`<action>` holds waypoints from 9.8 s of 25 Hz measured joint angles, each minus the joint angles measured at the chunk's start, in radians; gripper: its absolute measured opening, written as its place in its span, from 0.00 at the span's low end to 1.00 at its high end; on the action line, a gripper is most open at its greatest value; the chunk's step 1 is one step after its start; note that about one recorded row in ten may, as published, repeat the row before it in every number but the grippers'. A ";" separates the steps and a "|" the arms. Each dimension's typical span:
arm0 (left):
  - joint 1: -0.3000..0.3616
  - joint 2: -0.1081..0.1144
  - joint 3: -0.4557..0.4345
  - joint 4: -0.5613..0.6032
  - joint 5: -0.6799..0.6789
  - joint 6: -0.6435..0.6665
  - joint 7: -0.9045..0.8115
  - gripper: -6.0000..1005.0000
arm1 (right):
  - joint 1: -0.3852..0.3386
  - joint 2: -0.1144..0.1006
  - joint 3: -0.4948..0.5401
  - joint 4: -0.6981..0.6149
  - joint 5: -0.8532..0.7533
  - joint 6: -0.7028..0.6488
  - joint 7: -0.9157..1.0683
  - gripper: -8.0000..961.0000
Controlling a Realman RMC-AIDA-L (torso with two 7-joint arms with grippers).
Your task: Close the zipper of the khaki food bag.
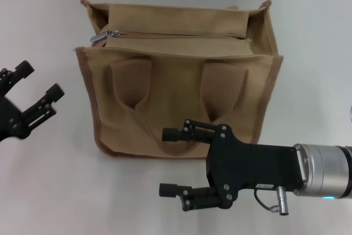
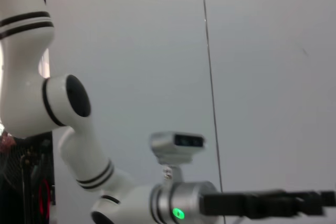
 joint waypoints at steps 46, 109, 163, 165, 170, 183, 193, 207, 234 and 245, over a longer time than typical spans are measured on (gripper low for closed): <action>-0.134 -0.007 -0.008 -0.288 -0.141 -0.139 0.275 0.70 | -0.026 0.004 0.019 0.051 0.002 0.026 0.000 0.84; -0.239 -0.009 0.019 -0.371 -0.137 0.040 0.154 0.03 | 0.178 -0.008 0.307 -0.091 -0.126 0.149 0.792 0.84; -0.278 -0.010 0.023 -0.391 -0.135 0.029 0.163 0.03 | 0.233 0.001 0.269 -0.168 -0.130 0.257 0.731 0.06; -0.278 -0.010 0.023 -0.391 -0.135 0.029 0.163 0.03 | 0.235 0.001 0.269 -0.167 -0.131 0.257 0.731 0.03; -0.279 -0.010 0.021 -0.391 -0.133 0.026 0.163 0.03 | 0.231 0.001 0.269 -0.166 -0.132 0.254 0.725 0.02; -0.205 -0.004 -0.082 -0.367 -0.139 0.014 0.166 0.03 | 0.145 -0.005 0.321 -0.165 -0.132 0.230 0.681 0.02; -0.166 -0.001 -0.138 -0.343 -0.141 0.009 0.166 0.03 | 0.064 -0.034 0.428 -0.142 -0.149 0.221 0.684 0.02; -0.177 -0.002 -0.131 -0.342 -0.137 -0.013 0.166 0.03 | -0.116 -0.016 0.704 -0.117 -0.144 0.131 0.494 0.02; 0.081 0.049 -0.096 -0.139 -0.150 0.142 -0.038 0.56 | -0.073 -0.005 0.712 -0.046 -0.148 0.113 0.392 0.63; 0.095 0.085 0.426 0.042 -0.116 0.165 -0.094 0.78 | -0.096 -0.008 0.683 -0.044 -0.316 -0.222 0.136 0.63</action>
